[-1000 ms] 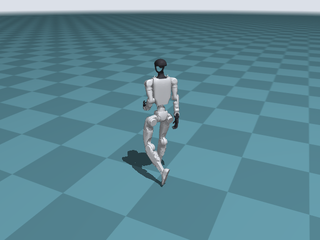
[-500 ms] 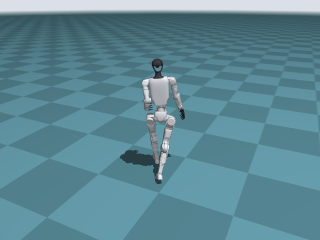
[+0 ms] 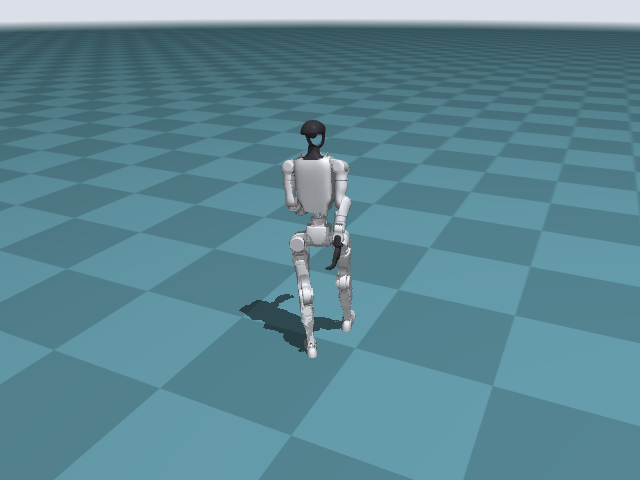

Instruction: Walk run

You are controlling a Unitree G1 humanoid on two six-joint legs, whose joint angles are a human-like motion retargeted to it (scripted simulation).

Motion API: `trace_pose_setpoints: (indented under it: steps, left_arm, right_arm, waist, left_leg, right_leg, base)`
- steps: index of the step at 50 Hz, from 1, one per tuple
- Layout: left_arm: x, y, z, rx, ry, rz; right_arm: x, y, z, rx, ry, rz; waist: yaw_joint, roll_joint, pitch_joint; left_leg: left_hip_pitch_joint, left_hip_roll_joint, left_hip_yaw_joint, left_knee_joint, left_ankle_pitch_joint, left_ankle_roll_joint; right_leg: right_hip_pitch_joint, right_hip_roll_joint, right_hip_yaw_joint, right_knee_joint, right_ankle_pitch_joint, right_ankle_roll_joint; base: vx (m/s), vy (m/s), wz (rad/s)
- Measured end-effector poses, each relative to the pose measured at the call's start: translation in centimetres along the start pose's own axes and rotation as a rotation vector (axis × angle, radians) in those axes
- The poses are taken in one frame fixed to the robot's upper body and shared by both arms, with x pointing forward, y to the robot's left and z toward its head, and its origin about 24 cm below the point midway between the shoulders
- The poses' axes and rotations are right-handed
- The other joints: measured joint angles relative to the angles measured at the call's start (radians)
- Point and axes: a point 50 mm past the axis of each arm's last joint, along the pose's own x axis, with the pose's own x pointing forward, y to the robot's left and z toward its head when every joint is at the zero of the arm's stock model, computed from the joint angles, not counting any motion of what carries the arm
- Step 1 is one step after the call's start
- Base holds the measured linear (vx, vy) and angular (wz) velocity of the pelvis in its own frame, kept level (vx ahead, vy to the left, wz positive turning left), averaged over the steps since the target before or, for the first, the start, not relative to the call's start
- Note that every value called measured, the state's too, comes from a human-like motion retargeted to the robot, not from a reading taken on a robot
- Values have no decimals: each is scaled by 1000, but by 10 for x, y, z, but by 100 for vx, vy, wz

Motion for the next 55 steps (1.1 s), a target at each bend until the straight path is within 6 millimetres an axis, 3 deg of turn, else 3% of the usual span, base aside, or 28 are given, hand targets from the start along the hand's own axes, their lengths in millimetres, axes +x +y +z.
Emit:
trace_pose_setpoints:
  steps: [3,5,7,8,10,13,15,17,18,20,22,25,30,33,35,37,40,42,43,45,47,50,52,53,55]
  left_arm:
    - [-3,3,-2,7,14,10]
    - [-6,3,-6,13,30,22]
    - [-11,-2,-14,-5,61,35]
    - [-14,-7,-19,-24,81,40]
    - [-21,-15,-30,-70,121,53]
    - [-31,-28,-43,-140,172,58]
    - [-35,-35,-47,-169,179,52]
    - [-35,-34,-45,-160,170,41]
    - [-35,-32,-44,-146,168,28]
    - [-34,-26,-42,-107,173,-5]
    - [-33,-21,-40,-72,173,-13]
    - [-34,-14,-36,-43,155,27]
    - [-37,-9,-34,-56,144,52]
    - [-38,-8,-33,-57,137,55]
    - [-37,-8,-33,-58,135,60]
    - [-37,-8,-34,-61,140,70]
    - [-39,-5,-35,-67,148,91]
    - [-41,-3,-35,-67,148,104]
    - [-43,-1,-35,-66,148,115]
    - [-51,7,-36,-65,153,148]
    - [-56,14,-38,-80,161,193]
    - [-51,23,-36,-98,154,240]
    - [-43,23,-31,-83,133,242]
    - [-37,22,-28,-73,118,239]
    - [-28,20,-23,-70,95,230]
  right_arm:
    - [0,1,15,67,-74,-33]
    - [0,1,27,107,-125,-51]
    - [0,-2,38,133,-162,-69]
    - [0,-4,42,145,-179,-82]
    - [-1,-10,50,160,-211,-121]
    - [-5,-27,57,173,-229,-195]
    - [-9,-45,68,173,-243,-245]
    - [-15,-61,85,154,-276,-280]
    - [-18,-67,94,143,-298,-292]
    - [-25,-77,115,123,-348,-309]
    - [-35,-91,139,101,-411,-341]
    - [-52,-108,174,63,-511,-390]
    - [-82,-127,217,43,-709,-447]
    - [-96,-134,230,44,-805,-473]
    - [-102,-138,234,47,-838,-486]
    - [-100,-138,231,48,-831,-490]
    - [-87,-130,219,45,-768,-472]
    - [-73,-119,204,36,-697,-440]
    - [-65,-113,195,26,-653,-419]
    - [-48,-95,173,-12,-550,-370]
    - [-31,-76,146,-47,-422,-335]
    - [-16,-54,109,-60,-266,-301]
    - [-11,-47,88,-50,-200,-252]
    - [-9,-42,79,-45,-174,-214]
    - [-5,-33,61,-29,-115,-143]
  waist:
    - [-6,12,-3]
    - [-10,19,-1]
    - [-18,39,-11]
    - [-34,51,-20]
    - [-79,81,-40]
    - [-83,129,-65]
    - [-73,104,-78]
    - [-57,55,-90]
    - [-42,37,-94]
    - [-33,32,-87]
    - [-13,18,-76]
    - [51,-18,-71]
    - [144,-40,-64]
    - [179,-37,-54]
    - [187,-37,-50]
    - [178,-40,-53]
    - [225,-48,-52]
    - [273,-74,-63]
    - [293,-85,-70]
    - [338,-115,-82]
    - [324,-121,-96]
    - [250,-58,-70]
    - [223,-33,-54]
    - [224,4,-53]
    - [215,50,-47]
  left_leg:
    - [52,3,36,-2,-26,-38]
    - [79,-3,32,11,-32,-55]
    - [95,9,25,32,-14,-84]
    - [104,17,22,45,9,-103]
    - [107,52,3,84,99,-159]
    - [79,121,-10,211,362,-277]
    - [14,73,-39,346,558,-309]
    - [-71,22,-36,529,677,-309]
    - [-109,15,-40,612,720,-309]
    - [-185,74,-78,770,643,-309]
    - [-260,122,-50,852,539,-238]
    - [-374,93,-29,826,433,-138]
    - [-502,144,118,532,313,81]
    - [-523,129,218,269,243,117]
    - [-533,67,240,111,175,128]
    - [-535,4,228,1,117,100]
    - [-502,2,298,-31,103,81]
    - [-481,11,340,18,122,158]
    - [-473,14,367,24,160,186]
    - [-457,1,251,27,198,215]
    - [-467,7,146,88,151,215]
    - [-428,36,84,166,88,215]
    - [-352,20,94,153,60,215]
    - [-338,39,62,137,60,215]
    - [-304,43,31,127,48,208]
  right_leg:
    - [-34,8,-41,-144,-34,104]
    - [-40,22,-29,-127,1,44]
    - [-38,30,-69,-69,22,-82]
    - [-30,13,-146,-55,40,-71]
    - [-8,22,-119,-39,86,-69]
    - [8,77,23,5,43,-154]
    - [29,23,43,33,6,-178]
    - [65,-31,-32,46,-23,-203]
    - [89,-26,-27,45,-40,-219]
    - [148,29,-6,34,-68,-254]
    - [204,38,-23,15,-82,-260]
    - [269,48,-7,-11,-89,-267]
    - [359,80,-18,-39,-122,-277]
    - [410,118,-18,-45,-157,-289]
    - [445,134,-51,-51,-181,-296]
    - [476,142,-92,-50,-199,-295]
    - [517,163,-73,-15,-191,-286]
    - [530,145,-63,19,-144,-252]
    - [538,133,-70,40,-107,-225]
    - [562,119,-73,83,26,-168]
    - [546,110,-74,183,215,-48]
    - [436,220,29,479,388,94]
    - [352,277,104,684,383,128]
    - [318,323,134,683,368,118]
    - [244,322,149,725,272,76]
  base:
    - [67,-19,-36]
    - [79,-25,-30]
    - [93,-27,30]
    - [93,-25,87]
    - [83,-23,105]
    - [94,-29,48]
    - [78,-9,17]
    - [83,-29,-31]
    - [80,-46,-33]
    - [65,-49,-7]
    - [66,-38,-24]
    - [68,-25,-94]
    - [72,-19,-61]
    - [79,-17,-7]
    - [73,-13,43]
    - [80,-12,58]
    - [79,-11,-40]
    - [94,-8,-94]
    - [103,-18,-104]
    - [101,-33,-113]
    - [105,-5,-17]
    - [92,5,119]
    - [73,2,128]
    - [61,19,78]
    - [73,22,79]
